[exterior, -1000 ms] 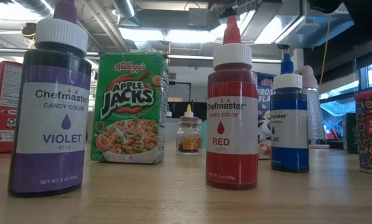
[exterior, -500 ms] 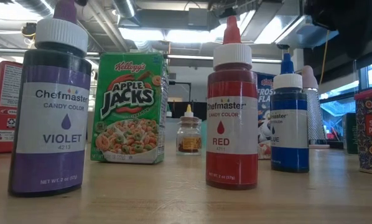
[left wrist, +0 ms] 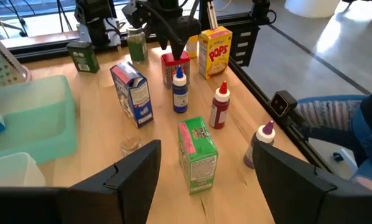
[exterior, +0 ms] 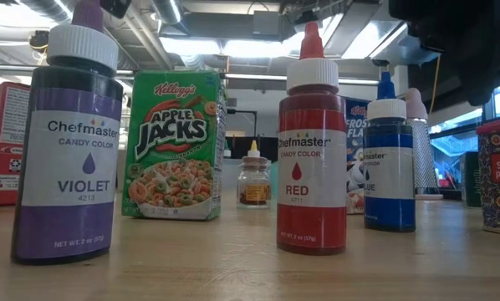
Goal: Pick & Place Kitchen Items
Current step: Put the red seasoning can into the gray bin
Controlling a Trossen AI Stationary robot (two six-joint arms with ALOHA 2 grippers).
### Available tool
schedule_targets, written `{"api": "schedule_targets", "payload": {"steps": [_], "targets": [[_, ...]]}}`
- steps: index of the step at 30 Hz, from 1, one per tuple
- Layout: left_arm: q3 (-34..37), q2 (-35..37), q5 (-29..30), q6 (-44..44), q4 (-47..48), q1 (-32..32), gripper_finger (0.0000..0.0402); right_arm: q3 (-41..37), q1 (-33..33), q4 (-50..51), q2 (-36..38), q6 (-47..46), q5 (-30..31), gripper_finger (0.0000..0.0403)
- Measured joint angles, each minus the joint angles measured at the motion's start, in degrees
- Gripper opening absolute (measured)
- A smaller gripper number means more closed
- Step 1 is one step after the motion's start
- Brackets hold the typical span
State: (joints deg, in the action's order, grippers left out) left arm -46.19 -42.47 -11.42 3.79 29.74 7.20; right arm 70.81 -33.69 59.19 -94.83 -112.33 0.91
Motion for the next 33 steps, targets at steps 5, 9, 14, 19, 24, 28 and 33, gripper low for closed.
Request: {"api": "schedule_targets", "payload": {"steps": [5, 9, 14, 19, 24, 28, 33], "targets": [[0.0, -0.19, 0.01, -0.16, -0.02, 0.0, 0.0249, 0.02, -0.07, 0.23, -0.81, -1.45, -1.01, 0.0323], [0.0, -0.2, 0.0, -1.08, 0.0, 0.0, 0.0249, 0.02, -0.15, 0.38, -2.49, -1.39, -3.0, 0.0323], [0.0, -0.18, 0.0, -1.07, 0.0, 0.0, 0.0249, 0.02, -0.11, 0.42, -3.48, -0.98, -2.28, 0.0323], [0.0, -0.85, -0.09, -2.96, 0.03, 0.0, 0.0249, 0.02, -0.13, 1.43, -3.58, -1.06, -2.21, 0.0323], [0.0, -3.51, -0.07, -3.96, 0.04, 0.0, 0.0249, 0.02, -0.17, 1.29, -3.59, -1.06, -2.19, 0.0323], [0.0, -6.63, -0.03, -4.0, -0.02, 0.0, 0.0249, -0.33, -0.15, 0.24, -3.92, -1.29, -2.04, 0.0323], [0.0, -10.28, -0.03, -4.04, -0.02, 0.0, 0.0249, -1.33, -0.15, -1.39, -3.93, -1.47, -1.01, 0.0323]]}}
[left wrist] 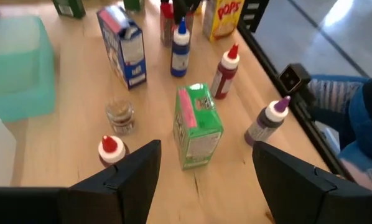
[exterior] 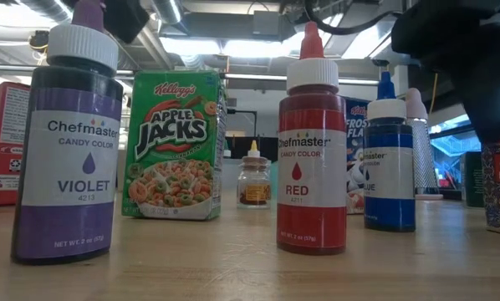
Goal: Pick & Place Kitchen Items
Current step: Put the red seasoning can into the gray bin
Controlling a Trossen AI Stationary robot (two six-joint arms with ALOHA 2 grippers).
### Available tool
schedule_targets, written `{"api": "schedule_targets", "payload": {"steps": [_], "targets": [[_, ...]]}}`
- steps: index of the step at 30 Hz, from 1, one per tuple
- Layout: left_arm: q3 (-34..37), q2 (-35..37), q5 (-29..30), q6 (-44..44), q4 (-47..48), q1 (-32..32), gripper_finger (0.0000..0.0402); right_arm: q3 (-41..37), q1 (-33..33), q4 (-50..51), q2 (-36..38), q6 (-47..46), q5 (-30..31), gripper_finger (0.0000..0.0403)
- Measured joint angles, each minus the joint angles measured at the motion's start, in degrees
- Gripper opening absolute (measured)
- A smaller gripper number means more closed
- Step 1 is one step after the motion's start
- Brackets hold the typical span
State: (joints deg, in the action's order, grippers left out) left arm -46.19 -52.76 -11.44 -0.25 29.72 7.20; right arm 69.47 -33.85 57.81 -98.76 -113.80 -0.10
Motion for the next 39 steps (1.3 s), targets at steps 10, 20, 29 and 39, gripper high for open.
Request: {"api": "schedule_targets", "payload": {"steps": [10, 20, 29, 39], "targets": [[0.0, -2.44, 0.02, 1.44, -1.77, 0.0, 0.0249, -0.02, -0.02, -0.12, 0.0, -0.41, -0.67, 0.0309], [0.0, -2.44, 0.04, 2.09, -1.75, 0.0, 0.0249, -0.02, -0.02, -0.06, 0.02, -0.17, -1.7, 0.0231], [0.0, -2.42, 6.49, -0.08, -1.02, -0.02, 0.0249, -0.02, -0.02, 0.24, 0.04, 2.61, -1.66, 0.0239], [-0.02, -2.42, 8.44, 5.23, -2.26, -0.02, 0.0249, 3.86, 0.0, 7.03, 0.18, 7.68, -1.68, 0.0227]]}}
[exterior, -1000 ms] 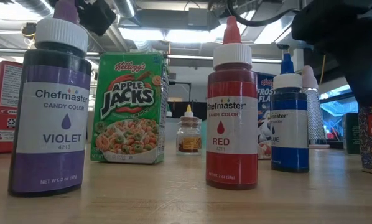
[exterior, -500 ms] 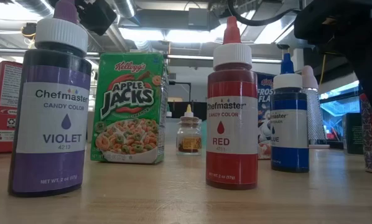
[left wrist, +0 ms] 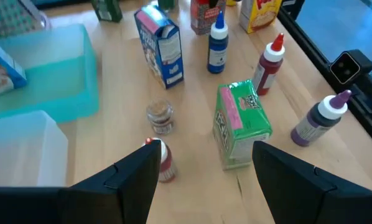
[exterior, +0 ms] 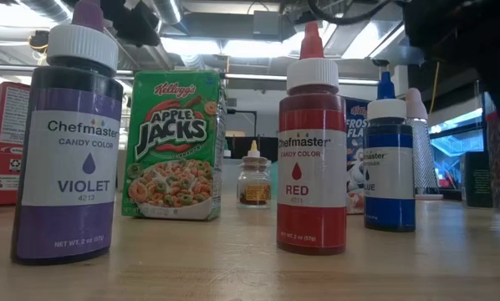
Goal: Pick & Place Kitchen Items
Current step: Put the red seasoning can into the gray bin
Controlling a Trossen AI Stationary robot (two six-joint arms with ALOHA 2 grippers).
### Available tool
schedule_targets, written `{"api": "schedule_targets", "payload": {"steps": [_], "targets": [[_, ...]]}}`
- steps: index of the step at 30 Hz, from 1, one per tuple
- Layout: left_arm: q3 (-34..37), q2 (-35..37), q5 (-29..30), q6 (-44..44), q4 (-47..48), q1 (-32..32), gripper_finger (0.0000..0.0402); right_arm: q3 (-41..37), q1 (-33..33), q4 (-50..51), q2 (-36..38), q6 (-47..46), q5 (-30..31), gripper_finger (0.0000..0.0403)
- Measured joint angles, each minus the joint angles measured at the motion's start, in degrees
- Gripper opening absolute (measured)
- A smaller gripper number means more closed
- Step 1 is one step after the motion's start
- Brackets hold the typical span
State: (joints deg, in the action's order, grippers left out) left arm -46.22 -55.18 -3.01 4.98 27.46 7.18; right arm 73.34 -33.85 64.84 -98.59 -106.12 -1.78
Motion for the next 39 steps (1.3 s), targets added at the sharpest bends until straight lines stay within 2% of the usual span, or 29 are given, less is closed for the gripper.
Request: {"api": "schedule_targets", "payload": {"steps": [7, 13, 18, 22, 25, 32, 37, 39], "targets": [[0.0, 0.0, 0.02, 5.55, -2.54, 0.0, 0.0249, 11.04, -0.02, 12.54, 0.11, 3.19, -1.15, 0.0231], [0.0, 0.0, -0.69, 11.02, -5.56, 0.0, 0.0249, 22.79, -0.04, 25.29, 0.18, 7.17, 4.64, 0.0231], [-0.03, -0.68, -5.97, 11.24, -14.02, 0.0, 0.0249, 28.93, 0.03, 23.42, 0.22, 18.56, 13.66, 0.0231], [-0.09, -3.66, -11.12, 7.97, -23.1, 0.0, 0.0249, 29.99, 0.97, 19.65, 0.1, 27.32, 18.02, 0.0231], [-0.09, -7.48, -13.19, 7.01, -27.37, 0.02, 0.0249, 30.19, 1.88, 18.0, 0.2, 32.85, 19.31, 0.0232], [-0.09, -17.16, -13.21, 6.33, -38.09, -0.39, 0.0249, 30.19, 3.98, 10.0, 0.13, 47.62, 21.92, 0.0232], [-0.09, -22.07, -13.46, 2.09, -46.92, -0.72, 0.0249, 30.19, 5.47, 5.27, 0.13, 55.86, 23.24, 0.0232], [-0.63, -23.68, -15.61, 1.86, -48.36, -0.72, 0.0249, 30.19, 6.1, 4.09, 0.13, 58.2, 23.27, 0.0232]]}}
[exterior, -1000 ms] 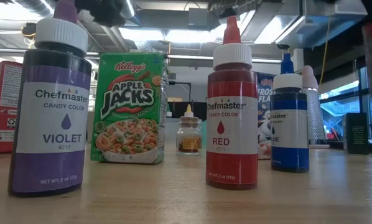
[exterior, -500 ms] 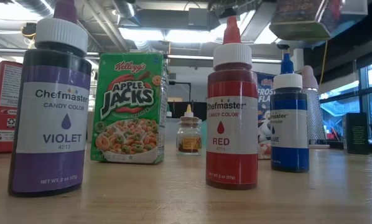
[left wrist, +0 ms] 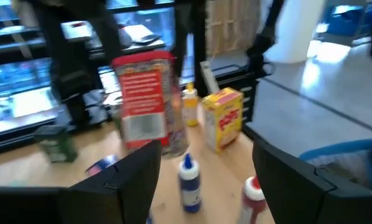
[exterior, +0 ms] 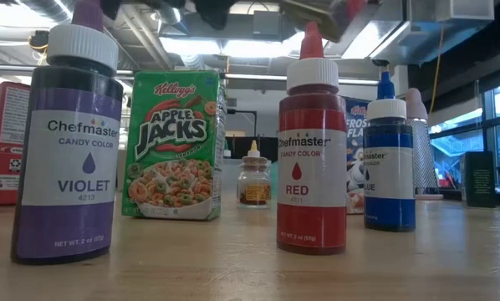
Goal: Pick & Place Kitchen Items
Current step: Put the red seasoning can into the gray bin
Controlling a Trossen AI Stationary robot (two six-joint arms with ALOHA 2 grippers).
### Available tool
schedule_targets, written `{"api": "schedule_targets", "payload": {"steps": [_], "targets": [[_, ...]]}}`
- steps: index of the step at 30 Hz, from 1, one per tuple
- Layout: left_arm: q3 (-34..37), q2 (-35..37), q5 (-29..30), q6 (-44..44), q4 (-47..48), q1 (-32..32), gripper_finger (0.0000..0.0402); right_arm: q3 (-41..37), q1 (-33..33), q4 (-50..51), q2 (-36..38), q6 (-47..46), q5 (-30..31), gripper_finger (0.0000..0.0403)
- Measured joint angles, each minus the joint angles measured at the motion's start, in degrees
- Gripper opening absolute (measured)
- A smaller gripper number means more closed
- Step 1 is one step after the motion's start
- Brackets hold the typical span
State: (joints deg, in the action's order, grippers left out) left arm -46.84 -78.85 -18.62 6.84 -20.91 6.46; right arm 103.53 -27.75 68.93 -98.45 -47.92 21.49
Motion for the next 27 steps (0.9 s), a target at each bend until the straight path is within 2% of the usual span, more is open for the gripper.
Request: {"api": "schedule_targets", "payload": {"steps": [10, 14, 19, 27], "targets": [[-5.58, -4.59, -0.47, 0.84, -1.23, -0.02, 0.0249, 0.0, 1.93, -1.08, -0.92, 4.44, -0.07, 0.0232], [-5.84, -4.61, 0.07, 2.09, -1.2, -0.81, 0.0249, 0.0, 1.95, -1.52, -1.29, 5.17, -0.49, 0.0232], [-5.84, -4.63, 0.05, -1.98, -0.53, -2.76, 0.0249, -0.02, 1.99, -1.49, -1.44, 6.01, -0.47, 0.0232], [-5.84, -4.63, 0.14, -1.6, 0.75, -4.5, 0.0249, -0.02, 2.17, -1.53, -1.44, 6.4, -0.49, 0.0234]]}}
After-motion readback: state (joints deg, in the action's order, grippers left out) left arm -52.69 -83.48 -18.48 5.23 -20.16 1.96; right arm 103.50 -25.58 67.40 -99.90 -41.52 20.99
